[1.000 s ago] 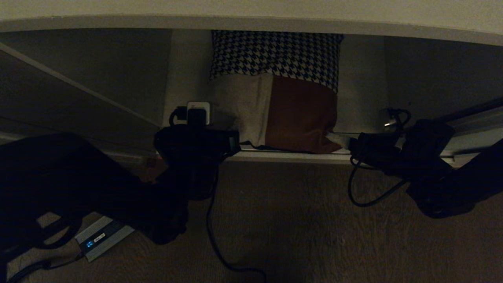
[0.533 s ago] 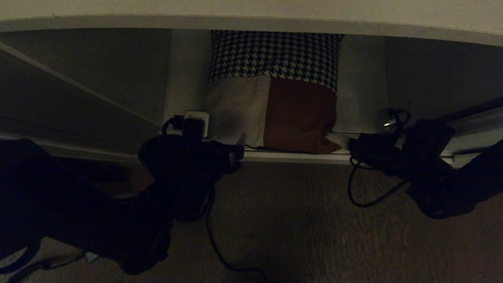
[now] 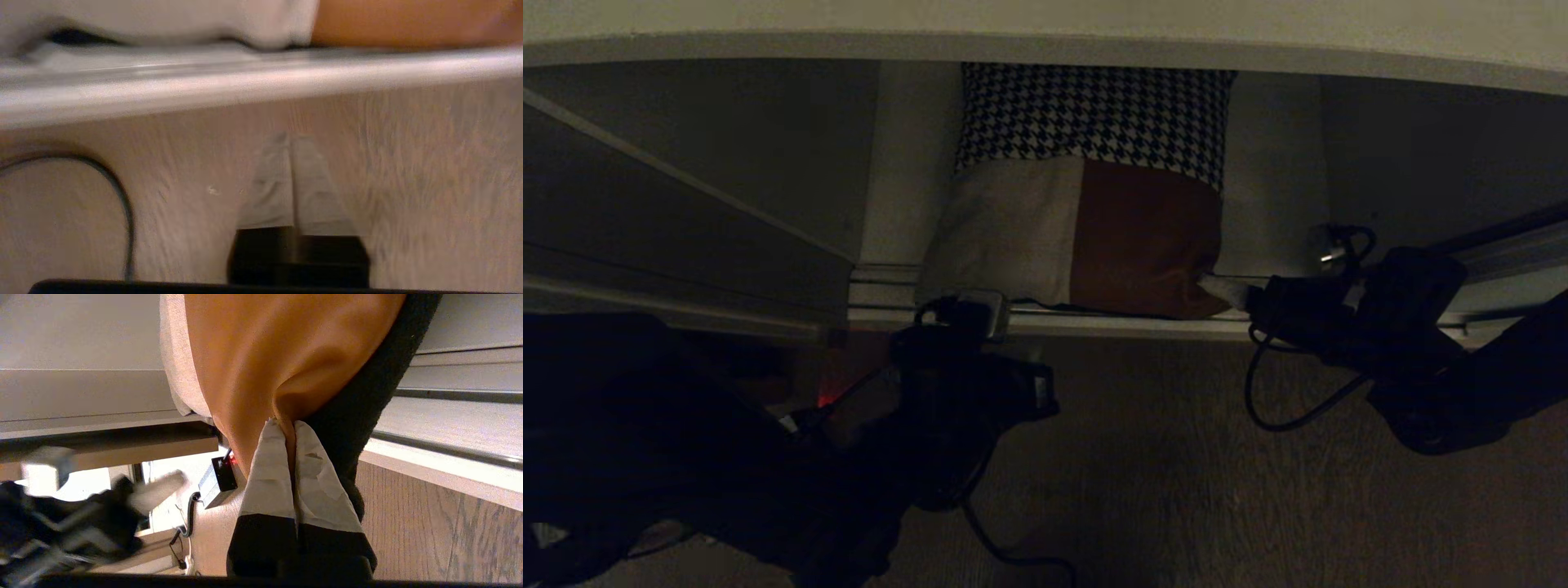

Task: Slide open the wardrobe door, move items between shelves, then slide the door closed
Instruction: Place the pillow on the lower shelf

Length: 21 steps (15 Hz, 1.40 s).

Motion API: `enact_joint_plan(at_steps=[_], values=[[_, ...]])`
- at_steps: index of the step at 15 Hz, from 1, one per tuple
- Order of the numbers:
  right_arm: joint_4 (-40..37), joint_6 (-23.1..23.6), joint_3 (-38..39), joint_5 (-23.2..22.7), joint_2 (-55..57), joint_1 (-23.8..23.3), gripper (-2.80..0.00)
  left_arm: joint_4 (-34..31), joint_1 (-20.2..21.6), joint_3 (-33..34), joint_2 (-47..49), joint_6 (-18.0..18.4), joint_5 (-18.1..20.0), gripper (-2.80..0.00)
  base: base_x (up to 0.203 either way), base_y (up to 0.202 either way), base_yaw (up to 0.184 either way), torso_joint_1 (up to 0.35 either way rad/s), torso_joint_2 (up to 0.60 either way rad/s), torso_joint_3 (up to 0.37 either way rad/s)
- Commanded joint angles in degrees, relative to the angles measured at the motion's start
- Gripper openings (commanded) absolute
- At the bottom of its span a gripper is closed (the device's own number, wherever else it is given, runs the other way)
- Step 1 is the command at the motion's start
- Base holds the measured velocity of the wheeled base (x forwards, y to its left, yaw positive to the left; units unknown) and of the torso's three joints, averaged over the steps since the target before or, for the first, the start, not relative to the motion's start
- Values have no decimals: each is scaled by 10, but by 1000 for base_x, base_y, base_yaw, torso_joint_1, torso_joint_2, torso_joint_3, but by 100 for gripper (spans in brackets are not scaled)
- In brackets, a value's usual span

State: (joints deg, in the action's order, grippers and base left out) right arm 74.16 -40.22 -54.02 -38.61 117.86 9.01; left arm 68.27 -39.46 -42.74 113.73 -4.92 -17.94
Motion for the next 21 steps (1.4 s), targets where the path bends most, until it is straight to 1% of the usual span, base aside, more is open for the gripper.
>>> enact_joint_plan(at_steps=[1,3,5,6,8,12,14,15,16,17,21], values=[[7,-2,1,-2,1,0,-280,6,0,-15,68,-1,0,-280,0,0,0,0,0,0],[11,-2,1,-2,1,0,-280,20,7,-44,115,-2,-1,-280,0,0,0,0,0,0],[12,-1,6,-1,-2,0,-280,24,15,-54,129,-1,-2,-280,0,0,0,0,0,0],[15,-1,9,3,-3,0,0,27,16,-65,141,-1,-3,-280,0,0,0,0,0,0],[13,0,6,10,-5,0,0,28,23,-99,152,1,-4,-280,0,0,0,0,0,0],[15,1,21,10,-13,-1,0,23,25,-170,171,7,-6,-280,0,0,0,0,0,0],[15,0,23,9,-19,-3,0,21,25,-197,180,16,-7,-280,0,0,0,0,0,0],[16,0,32,9,-23,-3,0,21,25,-218,187,21,-10,-280,0,0,0,0,0,0],[19,-2,43,9,-29,-3,0,20,25,-235,191,26,-20,-280,0,0,0,0,0,0],[25,-3,58,8,-34,-3,0,19,25,-247,192,31,-29,-280,0,0,0,0,0,0],[53,-4,89,8,-42,-3,0,8,25,-278,196,36,-32,-280,0,0,0,0,0,0]])
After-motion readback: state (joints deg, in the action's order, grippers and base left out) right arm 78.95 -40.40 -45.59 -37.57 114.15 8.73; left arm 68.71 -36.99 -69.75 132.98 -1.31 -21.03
